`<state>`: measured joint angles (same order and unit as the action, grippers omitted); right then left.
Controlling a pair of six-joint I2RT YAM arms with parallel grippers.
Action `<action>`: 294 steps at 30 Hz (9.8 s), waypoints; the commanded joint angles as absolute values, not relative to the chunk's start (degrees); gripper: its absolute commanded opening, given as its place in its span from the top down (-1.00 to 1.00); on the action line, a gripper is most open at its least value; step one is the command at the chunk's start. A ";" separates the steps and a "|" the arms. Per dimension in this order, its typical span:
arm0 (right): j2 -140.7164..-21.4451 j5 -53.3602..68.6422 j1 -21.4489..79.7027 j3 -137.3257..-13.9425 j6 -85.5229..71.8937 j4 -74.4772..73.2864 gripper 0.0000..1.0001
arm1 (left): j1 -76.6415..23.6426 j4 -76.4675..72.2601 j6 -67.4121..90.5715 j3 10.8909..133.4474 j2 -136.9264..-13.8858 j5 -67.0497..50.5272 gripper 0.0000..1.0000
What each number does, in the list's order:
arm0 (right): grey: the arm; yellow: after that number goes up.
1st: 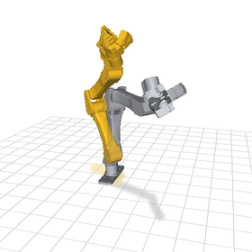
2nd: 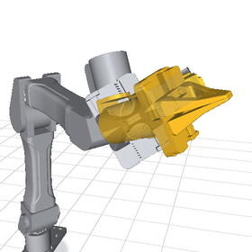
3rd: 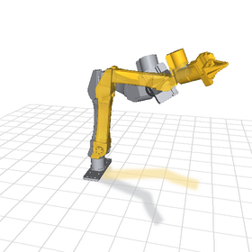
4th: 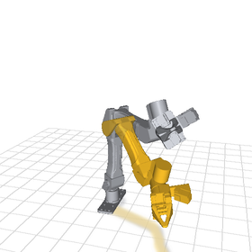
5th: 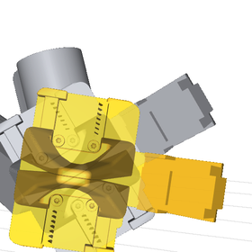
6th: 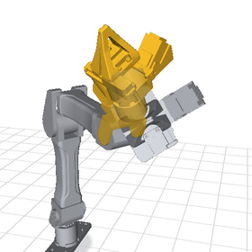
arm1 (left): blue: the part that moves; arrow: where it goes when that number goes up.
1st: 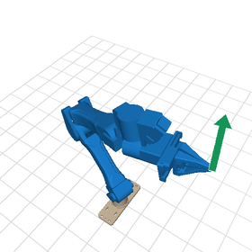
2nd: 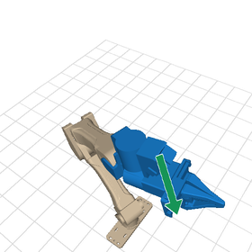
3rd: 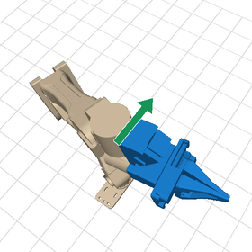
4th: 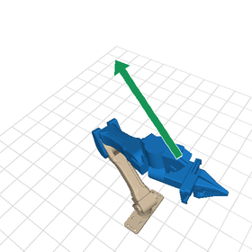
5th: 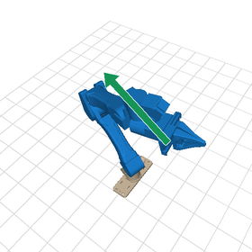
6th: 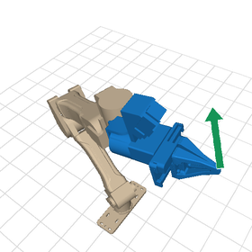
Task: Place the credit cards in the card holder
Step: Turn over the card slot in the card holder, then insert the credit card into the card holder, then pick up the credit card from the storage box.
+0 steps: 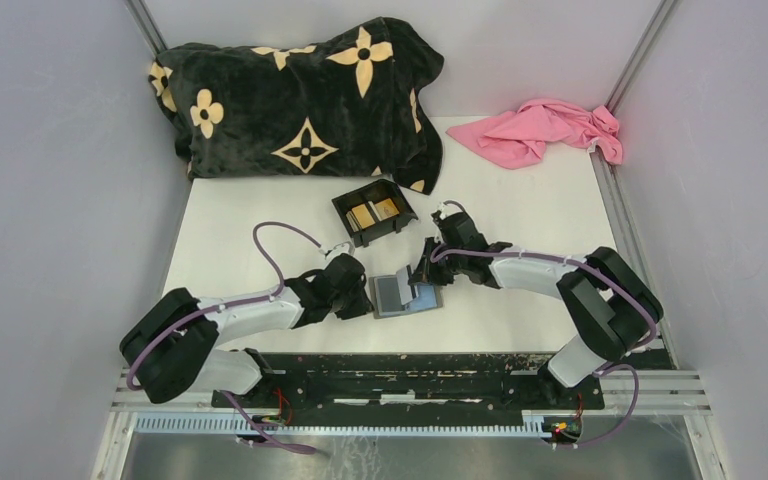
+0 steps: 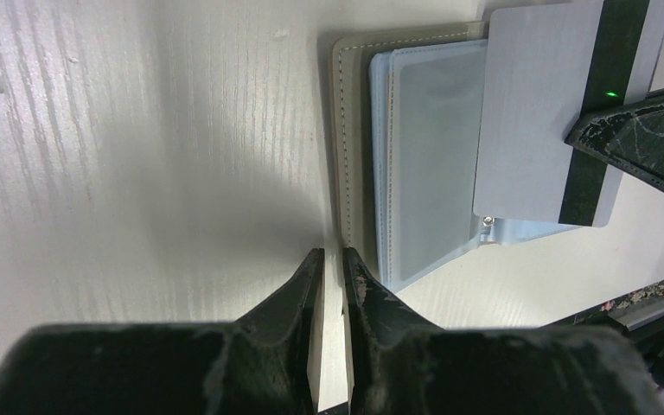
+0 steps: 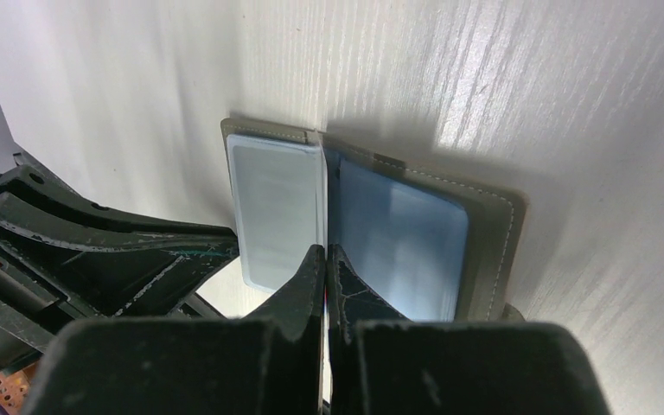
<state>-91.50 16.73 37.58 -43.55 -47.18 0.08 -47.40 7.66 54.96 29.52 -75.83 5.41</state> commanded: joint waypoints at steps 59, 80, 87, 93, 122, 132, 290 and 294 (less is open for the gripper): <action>-90.35 19.06 38.87 -27.18 -51.01 14.33 0.98 | -47.79 6.90 50.92 33.05 -82.17 5.27 0.65; -97.57 20.57 39.69 -33.03 -50.94 14.09 0.89 | -47.81 3.72 50.10 33.49 -83.49 1.74 0.66; -96.15 18.08 40.79 -37.83 -46.86 3.94 0.35 | -47.80 3.68 49.27 34.46 -83.41 1.58 0.67; -94.56 15.13 40.87 -42.24 -43.00 -5.84 0.05 | -47.81 2.68 48.51 35.21 -83.84 1.15 0.67; -104.14 -1.37 49.42 -63.24 -33.79 -33.15 -0.03 | -48.10 -8.03 45.29 35.19 -87.26 -6.58 0.69; -107.62 -7.27 53.46 -69.47 -32.60 -38.60 -0.04 | -48.08 -8.38 44.56 35.01 -87.21 -6.27 0.69; -102.76 -5.11 40.25 -97.17 -21.92 -25.62 -0.35 | -46.86 15.23 47.52 37.79 -50.84 32.69 -0.98; -106.25 5.18 36.21 -101.15 -20.71 -23.68 -0.73 | -43.25 18.77 47.76 42.33 -56.70 29.89 -0.98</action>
<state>-104.14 -5.96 39.03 -96.77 -21.58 -26.04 -46.15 17.45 47.20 38.02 -52.14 28.97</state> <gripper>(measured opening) 0.790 0.990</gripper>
